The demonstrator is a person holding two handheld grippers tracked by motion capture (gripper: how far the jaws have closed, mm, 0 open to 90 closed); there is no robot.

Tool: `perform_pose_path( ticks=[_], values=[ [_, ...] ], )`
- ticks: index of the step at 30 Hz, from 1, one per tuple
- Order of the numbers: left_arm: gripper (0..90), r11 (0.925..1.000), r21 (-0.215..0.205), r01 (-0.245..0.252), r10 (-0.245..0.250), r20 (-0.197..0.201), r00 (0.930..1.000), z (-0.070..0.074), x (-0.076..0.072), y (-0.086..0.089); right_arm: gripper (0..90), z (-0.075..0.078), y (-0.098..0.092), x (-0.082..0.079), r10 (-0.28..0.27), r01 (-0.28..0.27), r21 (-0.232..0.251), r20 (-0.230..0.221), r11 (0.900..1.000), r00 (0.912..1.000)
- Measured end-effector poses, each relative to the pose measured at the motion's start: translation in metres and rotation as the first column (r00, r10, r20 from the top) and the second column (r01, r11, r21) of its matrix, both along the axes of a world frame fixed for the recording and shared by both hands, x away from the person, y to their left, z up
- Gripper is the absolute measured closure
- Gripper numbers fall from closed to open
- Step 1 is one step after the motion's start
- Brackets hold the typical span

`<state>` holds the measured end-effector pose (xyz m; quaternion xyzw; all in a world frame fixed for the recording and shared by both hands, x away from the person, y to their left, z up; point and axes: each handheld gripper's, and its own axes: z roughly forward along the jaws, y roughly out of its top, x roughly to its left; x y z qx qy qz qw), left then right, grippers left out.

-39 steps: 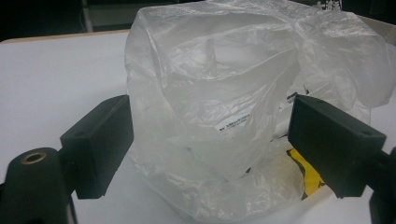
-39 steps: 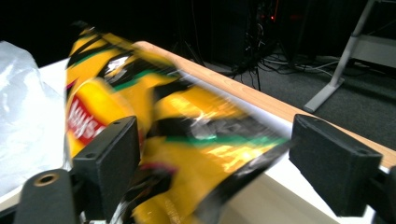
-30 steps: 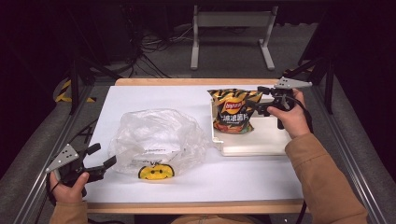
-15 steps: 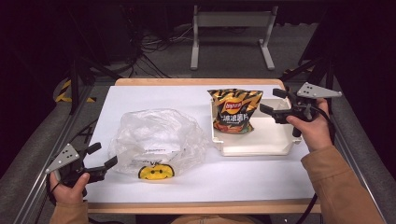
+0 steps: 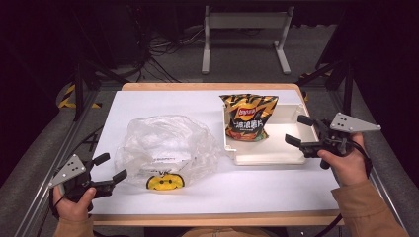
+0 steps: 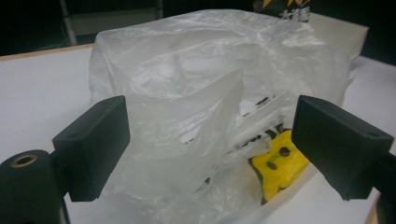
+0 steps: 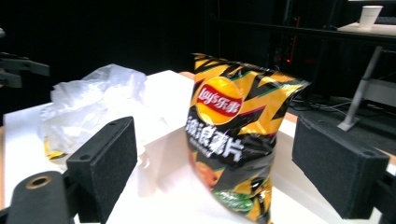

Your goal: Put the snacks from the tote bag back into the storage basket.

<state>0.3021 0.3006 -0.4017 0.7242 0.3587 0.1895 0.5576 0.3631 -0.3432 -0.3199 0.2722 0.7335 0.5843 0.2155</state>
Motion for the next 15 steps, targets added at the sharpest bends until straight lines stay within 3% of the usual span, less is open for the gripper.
perform_pose_path(
  ticks=[4,10,15],
  values=[
    [12.3,0.9997,-0.021,0.01,-0.01,0.0,1.0,0.0,-0.001,0.002,14.9,-0.01,-0.001,-0.01,0.025,-0.025,-0.01,-0.015,1.0,0.9996],
    [12.2,0.9999,0.009,0.009,-0.009,0.004,1.0,0.0,-0.004,-0.001,15.1,-0.029,0.004,-0.019,0.016,-0.017,-0.034,-0.022,0.999,0.9996],
    [12.0,0.9998,0.018,0.012,-0.012,0.015,0.9998,-0.002,-0.004,-0.002,15.1,-0.043,0.008,-0.025,0.033,-0.034,-0.022,-0.024,0.999,0.9991]
  ],
)
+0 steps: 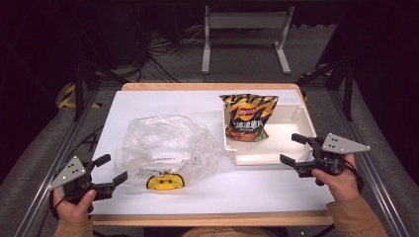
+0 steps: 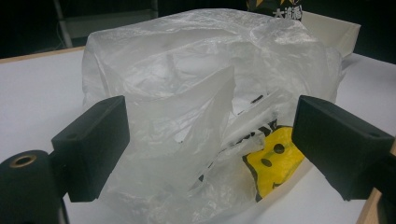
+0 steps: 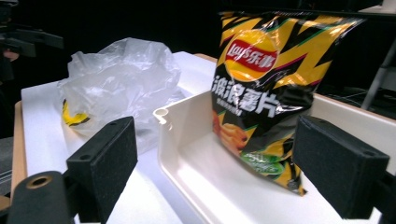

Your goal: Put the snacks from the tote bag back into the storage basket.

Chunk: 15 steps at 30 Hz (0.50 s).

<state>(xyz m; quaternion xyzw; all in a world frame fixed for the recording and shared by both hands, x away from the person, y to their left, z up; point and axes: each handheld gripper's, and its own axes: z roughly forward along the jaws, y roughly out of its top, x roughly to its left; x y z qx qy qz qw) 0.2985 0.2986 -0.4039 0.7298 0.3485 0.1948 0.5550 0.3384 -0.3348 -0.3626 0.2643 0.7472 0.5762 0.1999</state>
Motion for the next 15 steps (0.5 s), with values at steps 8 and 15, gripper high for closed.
perform_pose_path(
  ticks=[8,15],
  values=[
    [11.8,0.9999,0.005,0.012,-0.012,0.002,0.9999,-0.002,-0.001,-0.002,15.8,-0.027,0.002,-0.004,-0.011,0.011,0.01,-0.011,1.0,0.9999],
    [11.6,0.9995,0.02,0.024,-0.024,-0.004,0.9997,-0.004,0.0,-0.005,19.4,-0.053,0.003,-0.003,-0.052,0.052,-0.022,-0.023,0.998,0.9984]
  ],
)
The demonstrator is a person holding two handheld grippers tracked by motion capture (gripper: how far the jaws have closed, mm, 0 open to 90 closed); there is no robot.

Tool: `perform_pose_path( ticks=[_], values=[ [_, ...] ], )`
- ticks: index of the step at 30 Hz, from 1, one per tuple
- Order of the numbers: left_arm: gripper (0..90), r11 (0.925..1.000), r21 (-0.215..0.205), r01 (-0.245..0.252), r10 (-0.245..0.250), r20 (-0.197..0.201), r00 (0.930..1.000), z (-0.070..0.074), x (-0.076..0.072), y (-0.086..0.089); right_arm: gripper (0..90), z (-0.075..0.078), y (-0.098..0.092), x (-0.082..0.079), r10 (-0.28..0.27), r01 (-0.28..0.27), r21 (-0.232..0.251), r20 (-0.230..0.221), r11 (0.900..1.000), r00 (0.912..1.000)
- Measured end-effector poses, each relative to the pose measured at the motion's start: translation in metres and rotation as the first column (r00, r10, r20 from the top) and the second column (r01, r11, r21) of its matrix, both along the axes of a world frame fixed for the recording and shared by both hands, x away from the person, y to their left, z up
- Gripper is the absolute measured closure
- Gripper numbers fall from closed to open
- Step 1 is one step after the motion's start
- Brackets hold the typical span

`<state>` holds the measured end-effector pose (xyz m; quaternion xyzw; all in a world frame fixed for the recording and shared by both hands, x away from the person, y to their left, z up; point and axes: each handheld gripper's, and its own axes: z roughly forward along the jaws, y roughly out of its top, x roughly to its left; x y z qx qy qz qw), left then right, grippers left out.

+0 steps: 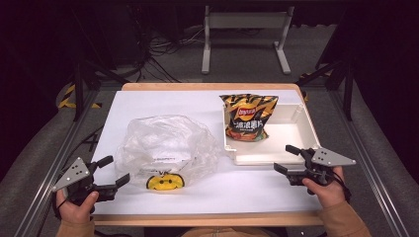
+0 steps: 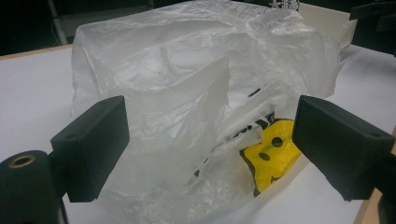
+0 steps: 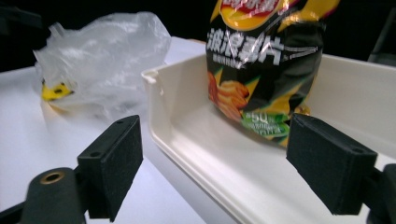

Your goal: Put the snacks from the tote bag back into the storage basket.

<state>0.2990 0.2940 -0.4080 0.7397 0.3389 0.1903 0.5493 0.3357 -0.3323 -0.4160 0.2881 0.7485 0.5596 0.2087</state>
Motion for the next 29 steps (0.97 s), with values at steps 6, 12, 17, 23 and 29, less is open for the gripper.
perform_pose_path(
  ticks=[6,12,17,23,29],
  values=[
    [11.5,1.0,0.008,0.001,-0.001,-0.004,1.0,-0.001,0.0,-0.001,18.9,-0.014,0.002,0.001,0.003,-0.004,-0.003,-0.02,1.0,0.9998],
    [11.2,0.9997,0.022,0.012,-0.012,-0.014,0.9998,-0.003,0.003,-0.002,18.4,-0.023,0.003,0.003,-0.023,0.022,-0.012,-0.041,1.0,0.9989],
    [10.7,0.9994,0.028,0.018,-0.017,-0.029,0.9994,-0.005,0.004,-0.004,18.2,-0.025,0.004,0.003,-0.029,0.028,-0.016,-0.059,0.999,0.9978],
    [10.3,0.9994,0.031,0.013,-0.012,-0.033,0.9994,-0.006,0.005,-0.003,16.9,-0.026,0.004,0.004,-0.036,0.035,-0.011,-0.069,0.999,0.997],
    [10.2,0.9996,0.027,0.013,-0.012,-0.031,0.9994,-0.006,0.006,-0.003,16.9,-0.025,0.004,0.004,-0.036,0.036,-0.014,-0.065,0.999,0.9972]
  ],
)
